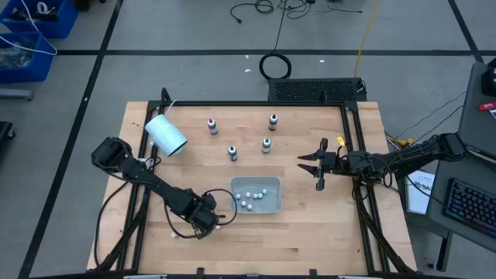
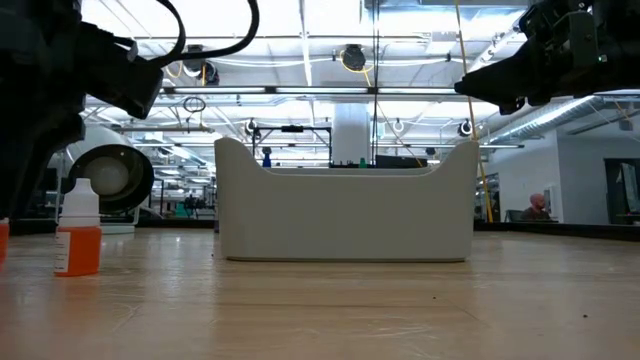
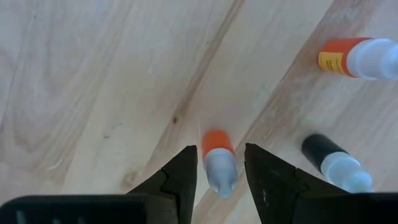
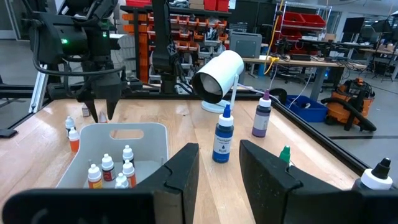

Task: Pick & Place food coloring
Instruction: Put the orange food coloring bottle into the bin

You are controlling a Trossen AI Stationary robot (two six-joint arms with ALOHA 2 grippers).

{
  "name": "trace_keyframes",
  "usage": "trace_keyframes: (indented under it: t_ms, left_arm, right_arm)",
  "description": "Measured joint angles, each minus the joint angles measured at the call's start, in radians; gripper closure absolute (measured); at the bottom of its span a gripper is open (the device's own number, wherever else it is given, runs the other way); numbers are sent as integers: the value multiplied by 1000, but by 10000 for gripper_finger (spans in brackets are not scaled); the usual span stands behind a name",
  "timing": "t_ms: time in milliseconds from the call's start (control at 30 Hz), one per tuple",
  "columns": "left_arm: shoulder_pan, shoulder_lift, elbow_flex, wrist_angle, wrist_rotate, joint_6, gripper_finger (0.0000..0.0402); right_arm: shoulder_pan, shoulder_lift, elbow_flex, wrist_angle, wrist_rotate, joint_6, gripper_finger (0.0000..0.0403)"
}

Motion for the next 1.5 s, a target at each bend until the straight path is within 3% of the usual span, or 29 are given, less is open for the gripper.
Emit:
trace_keyframes:
  t_ms: [700,1033,1500]
  left_arm:
    - [-1,0,0,-2,9,20,267]
    - [-1,-2,-1,-1,19,27,345]
    - [9,-1,11,-21,14,88,347]
  right_arm:
    - [0,0,0,-1,0,0,298]
    - [0,0,0,-1,0,0,298]
    - [0,0,0,-1,0,0,298]
